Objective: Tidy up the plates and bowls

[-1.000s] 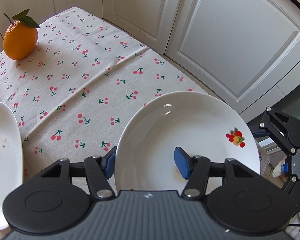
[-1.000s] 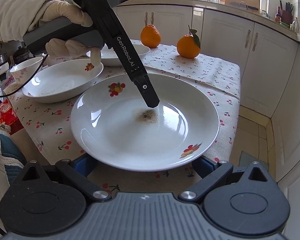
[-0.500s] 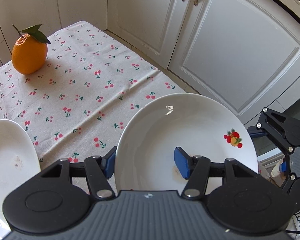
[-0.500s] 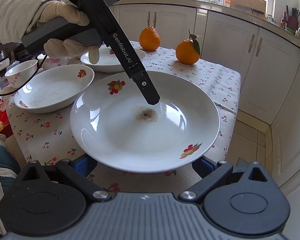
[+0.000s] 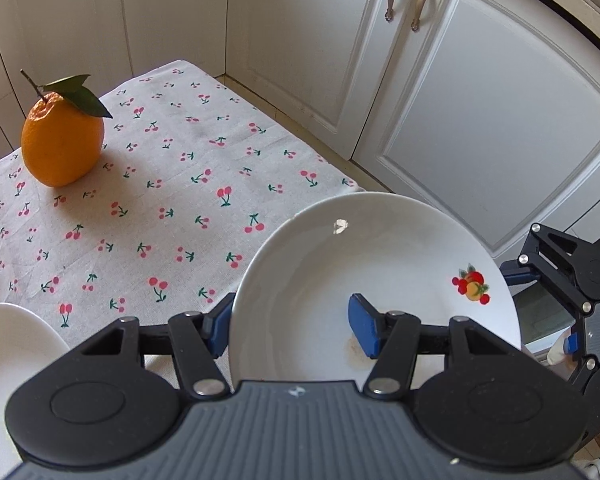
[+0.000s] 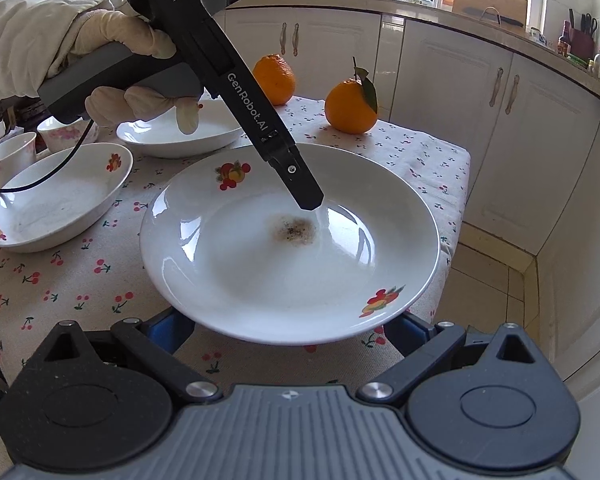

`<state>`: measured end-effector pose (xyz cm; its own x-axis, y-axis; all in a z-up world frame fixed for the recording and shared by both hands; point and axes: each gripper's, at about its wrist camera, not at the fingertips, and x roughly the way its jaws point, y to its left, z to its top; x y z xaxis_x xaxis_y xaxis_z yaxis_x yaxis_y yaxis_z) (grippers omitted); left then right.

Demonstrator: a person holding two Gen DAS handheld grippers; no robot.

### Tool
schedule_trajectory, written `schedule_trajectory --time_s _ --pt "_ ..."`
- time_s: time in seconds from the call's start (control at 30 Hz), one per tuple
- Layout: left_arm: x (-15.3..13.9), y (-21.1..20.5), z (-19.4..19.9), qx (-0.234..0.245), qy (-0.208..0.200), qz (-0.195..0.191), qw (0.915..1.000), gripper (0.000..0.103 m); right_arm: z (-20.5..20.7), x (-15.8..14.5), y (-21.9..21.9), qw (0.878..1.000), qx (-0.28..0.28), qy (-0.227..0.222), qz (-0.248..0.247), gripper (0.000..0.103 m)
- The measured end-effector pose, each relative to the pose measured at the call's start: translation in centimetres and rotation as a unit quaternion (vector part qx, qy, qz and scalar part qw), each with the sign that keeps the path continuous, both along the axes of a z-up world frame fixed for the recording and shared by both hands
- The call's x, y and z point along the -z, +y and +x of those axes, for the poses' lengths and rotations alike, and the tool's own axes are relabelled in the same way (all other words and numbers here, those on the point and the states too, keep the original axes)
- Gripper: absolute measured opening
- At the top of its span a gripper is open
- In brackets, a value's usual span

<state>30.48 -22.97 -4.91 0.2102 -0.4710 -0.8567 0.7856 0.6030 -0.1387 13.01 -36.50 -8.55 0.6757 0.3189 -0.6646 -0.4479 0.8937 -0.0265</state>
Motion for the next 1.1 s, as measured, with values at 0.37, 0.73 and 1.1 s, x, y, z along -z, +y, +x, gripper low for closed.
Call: schedule_trajectory --time_s 0.37,0.73,1.1 --pt "1.2 -0.8 1.9 -0.014 -0.002 -0.005 0.9999 0.058 1.6 0.7 -0.6 1.0 0.02 0.003 0.002 0.102" --pt "0.8 -0.9 1.4 -0.017 -0.017 -0.006 0.9997 0.072 1.7 0.8 -0.2 1.0 0.031 0.003 -0.005 0.102" --pt "-3.4 1.5 -2.6 -0.034 -0.079 -0.014 0.9962 0.088 -1.1 -1.2 0.4 0.997 0.079 -0.012 -0.014 0.103"
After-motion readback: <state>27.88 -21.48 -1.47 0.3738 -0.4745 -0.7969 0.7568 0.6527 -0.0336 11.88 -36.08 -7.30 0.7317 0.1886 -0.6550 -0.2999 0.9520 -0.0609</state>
